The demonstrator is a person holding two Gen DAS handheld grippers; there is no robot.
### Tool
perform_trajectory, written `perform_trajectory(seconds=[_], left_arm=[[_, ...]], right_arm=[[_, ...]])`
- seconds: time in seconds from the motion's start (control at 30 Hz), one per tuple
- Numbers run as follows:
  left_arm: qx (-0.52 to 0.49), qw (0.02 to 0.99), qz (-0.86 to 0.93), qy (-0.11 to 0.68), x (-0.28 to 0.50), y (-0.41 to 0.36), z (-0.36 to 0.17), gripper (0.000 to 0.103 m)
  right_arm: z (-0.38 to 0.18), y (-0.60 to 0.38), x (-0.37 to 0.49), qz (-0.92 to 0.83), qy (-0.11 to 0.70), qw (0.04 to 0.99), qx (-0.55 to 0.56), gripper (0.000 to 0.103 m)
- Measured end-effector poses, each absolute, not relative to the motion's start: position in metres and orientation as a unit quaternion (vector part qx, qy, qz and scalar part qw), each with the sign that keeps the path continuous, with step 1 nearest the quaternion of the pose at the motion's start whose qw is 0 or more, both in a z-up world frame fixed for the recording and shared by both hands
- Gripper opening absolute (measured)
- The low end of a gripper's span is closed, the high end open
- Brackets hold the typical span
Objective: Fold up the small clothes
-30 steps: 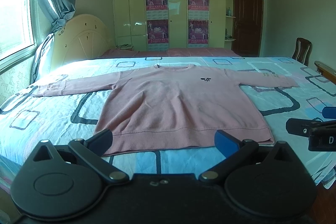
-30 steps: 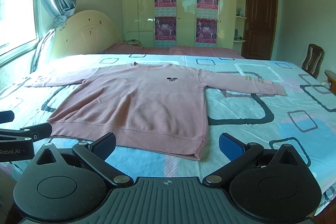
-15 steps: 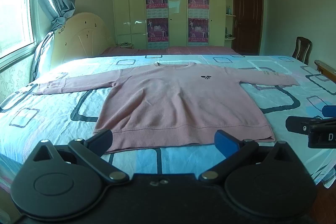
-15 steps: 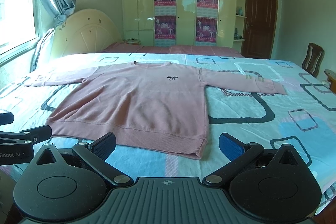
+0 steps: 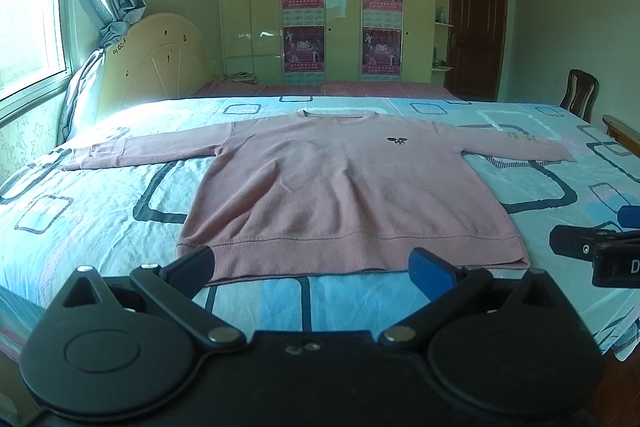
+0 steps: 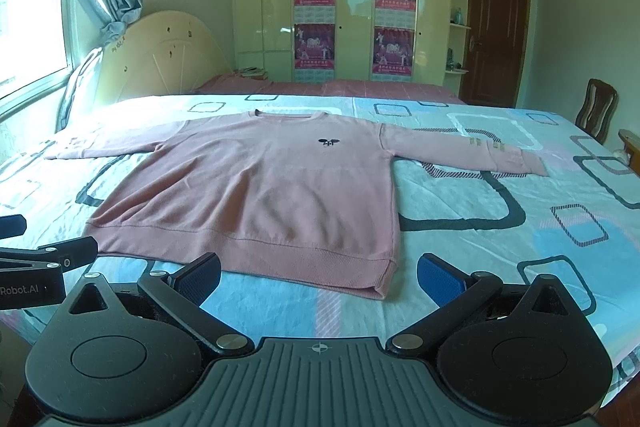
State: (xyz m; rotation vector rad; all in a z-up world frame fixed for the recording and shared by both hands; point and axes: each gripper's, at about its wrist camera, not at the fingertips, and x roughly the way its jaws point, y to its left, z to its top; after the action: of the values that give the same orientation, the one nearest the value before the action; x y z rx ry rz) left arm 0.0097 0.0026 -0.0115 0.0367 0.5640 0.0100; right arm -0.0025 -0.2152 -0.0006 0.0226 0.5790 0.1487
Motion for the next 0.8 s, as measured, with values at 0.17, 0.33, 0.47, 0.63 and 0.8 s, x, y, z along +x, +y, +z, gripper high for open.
perform_trajectory(seconds=[0.17,0.33,0.47,0.63,0.8], left_arm=[[0.021,0.957,-0.001,0.289,0.022,0.004,-0.016,0.102],[0.026,0.955,0.000,0.295,0.041,0.007,-0.019,0.102],[0.028,0.954,0.002,0.299,0.062,0.010,-0.020,0.102],[0.023,0.953,0.002,0.301,0.098,0.017,-0.024,0.102],[0.018,0.952,-0.002,0.304,0.138,0.025,-0.027,0.102]], right_arm=[[-0.002,-0.216,0.010,0.067,0.287,0.956,0.010,0.103],[-0.005,-0.216,0.029,0.061,0.291,0.955,0.013,0.103],[-0.008,-0.215,0.051,0.055,0.298,0.953,0.015,0.103],[-0.012,-0.213,0.088,0.047,0.307,0.951,0.013,0.103],[-0.016,-0.211,0.134,0.035,0.314,0.949,0.008,0.103]])
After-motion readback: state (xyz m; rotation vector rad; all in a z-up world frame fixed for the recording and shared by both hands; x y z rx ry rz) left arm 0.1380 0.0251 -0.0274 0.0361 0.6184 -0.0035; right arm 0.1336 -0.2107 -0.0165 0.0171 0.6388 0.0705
